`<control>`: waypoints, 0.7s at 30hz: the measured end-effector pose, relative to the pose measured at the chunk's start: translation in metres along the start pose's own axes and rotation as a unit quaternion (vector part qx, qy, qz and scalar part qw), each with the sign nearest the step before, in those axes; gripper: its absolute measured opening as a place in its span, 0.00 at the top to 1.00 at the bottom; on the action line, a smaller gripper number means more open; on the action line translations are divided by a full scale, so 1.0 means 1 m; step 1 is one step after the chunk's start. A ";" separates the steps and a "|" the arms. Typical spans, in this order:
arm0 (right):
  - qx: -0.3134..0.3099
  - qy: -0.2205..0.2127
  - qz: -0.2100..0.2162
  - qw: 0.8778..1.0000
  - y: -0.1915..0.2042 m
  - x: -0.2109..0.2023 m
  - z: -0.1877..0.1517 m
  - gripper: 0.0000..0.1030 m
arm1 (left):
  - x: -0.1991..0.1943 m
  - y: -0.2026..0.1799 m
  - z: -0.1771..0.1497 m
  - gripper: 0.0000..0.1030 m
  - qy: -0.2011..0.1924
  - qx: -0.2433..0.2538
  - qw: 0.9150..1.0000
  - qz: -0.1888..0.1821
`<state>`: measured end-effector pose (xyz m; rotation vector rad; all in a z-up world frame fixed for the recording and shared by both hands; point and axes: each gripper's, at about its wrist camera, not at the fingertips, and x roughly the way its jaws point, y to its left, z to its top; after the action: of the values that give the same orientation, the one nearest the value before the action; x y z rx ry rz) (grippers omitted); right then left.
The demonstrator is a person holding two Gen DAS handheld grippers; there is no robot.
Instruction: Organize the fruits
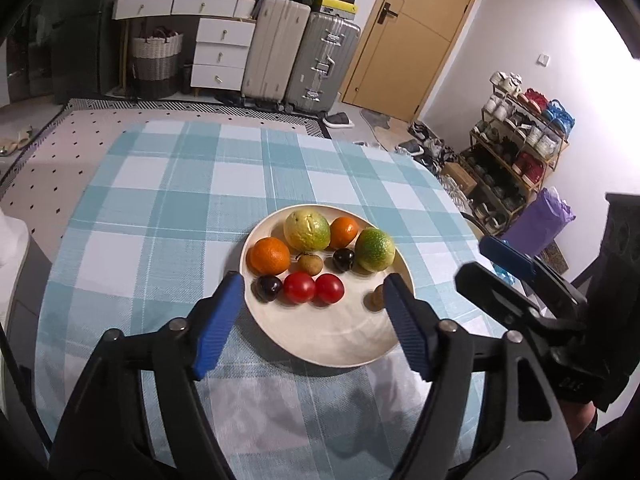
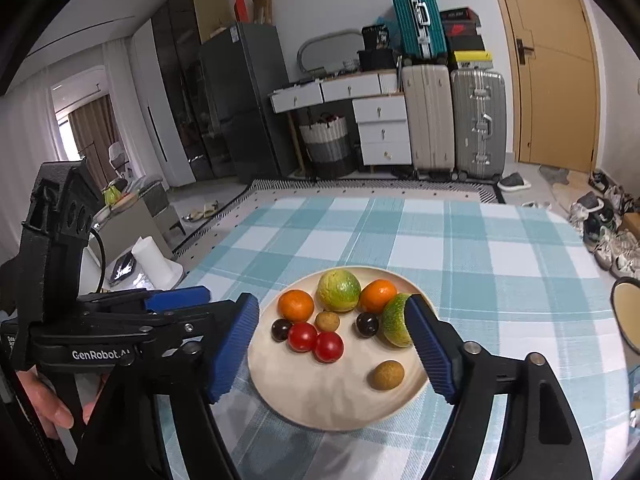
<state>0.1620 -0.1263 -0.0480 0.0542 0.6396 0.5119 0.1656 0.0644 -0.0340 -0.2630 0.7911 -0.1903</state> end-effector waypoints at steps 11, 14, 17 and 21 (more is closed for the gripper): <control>-0.011 -0.034 -0.014 0.999 0.016 -0.052 -0.009 0.16 | -0.035 -0.017 -0.021 0.23 -0.028 0.007 0.999 0.028; -0.013 -0.045 -0.016 0.999 0.021 -0.066 -0.011 0.13 | -0.044 -0.022 -0.028 0.19 -0.037 0.011 0.999 0.038; -0.013 -0.054 -0.018 0.998 0.023 -0.077 -0.014 0.11 | -0.049 -0.027 -0.037 0.19 -0.039 0.017 0.997 0.063; -0.010 -0.078 -0.020 0.997 0.024 -0.091 -0.024 0.04 | -0.052 -0.031 -0.050 0.18 -0.048 0.022 0.993 0.102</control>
<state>0.0749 -0.1512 -0.0119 0.0622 0.4825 0.4694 0.0919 0.0405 -0.0229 -0.1463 0.7124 -0.0019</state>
